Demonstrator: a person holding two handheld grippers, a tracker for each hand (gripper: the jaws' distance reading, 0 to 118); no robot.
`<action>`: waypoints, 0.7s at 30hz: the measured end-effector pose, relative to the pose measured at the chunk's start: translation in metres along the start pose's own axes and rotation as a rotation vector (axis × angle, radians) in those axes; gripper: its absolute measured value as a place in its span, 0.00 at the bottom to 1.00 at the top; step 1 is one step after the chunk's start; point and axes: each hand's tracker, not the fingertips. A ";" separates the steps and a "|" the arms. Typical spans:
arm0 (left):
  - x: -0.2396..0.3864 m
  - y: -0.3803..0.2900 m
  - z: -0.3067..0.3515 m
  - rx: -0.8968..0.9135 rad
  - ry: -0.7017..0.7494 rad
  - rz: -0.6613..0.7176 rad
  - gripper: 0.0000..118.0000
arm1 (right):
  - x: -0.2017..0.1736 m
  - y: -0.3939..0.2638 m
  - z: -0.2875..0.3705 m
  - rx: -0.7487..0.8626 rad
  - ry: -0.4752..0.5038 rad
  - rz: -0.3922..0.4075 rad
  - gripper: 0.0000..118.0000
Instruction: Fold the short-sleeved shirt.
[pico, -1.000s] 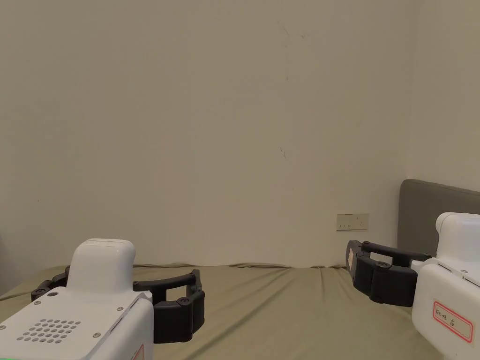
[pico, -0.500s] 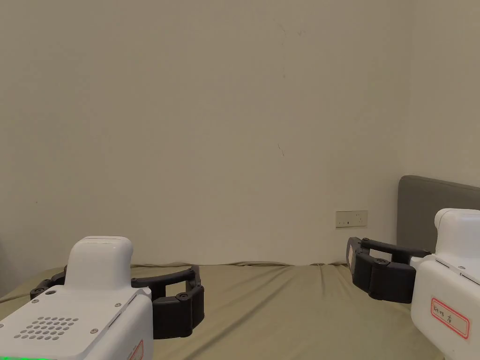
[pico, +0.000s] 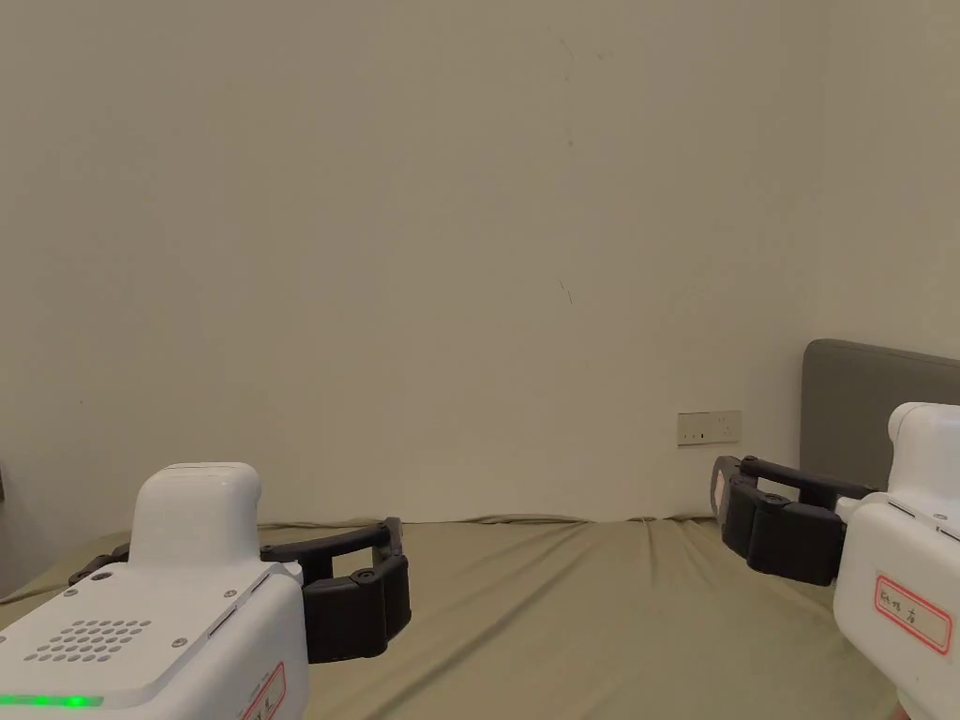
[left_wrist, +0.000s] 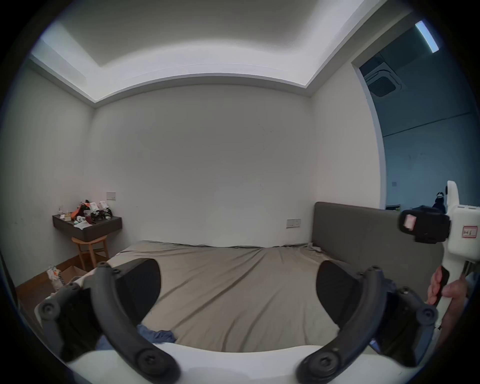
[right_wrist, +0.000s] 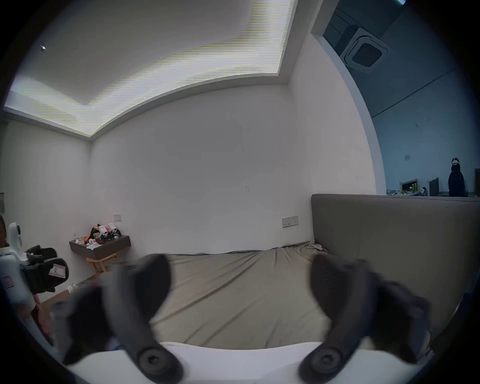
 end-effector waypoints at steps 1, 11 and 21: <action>0.001 -0.001 0.003 0.038 -0.067 0.006 0.49 | -0.002 -0.002 0.003 0.009 0.011 0.015 0.03; 0.015 -0.014 0.003 -0.043 -0.122 -0.030 0.00 | 0.001 -0.026 0.011 -0.017 0.023 0.163 0.02; -0.104 -0.012 0.070 -0.088 0.264 -0.093 0.00 | -0.074 -0.027 -0.047 -0.039 0.201 0.088 0.02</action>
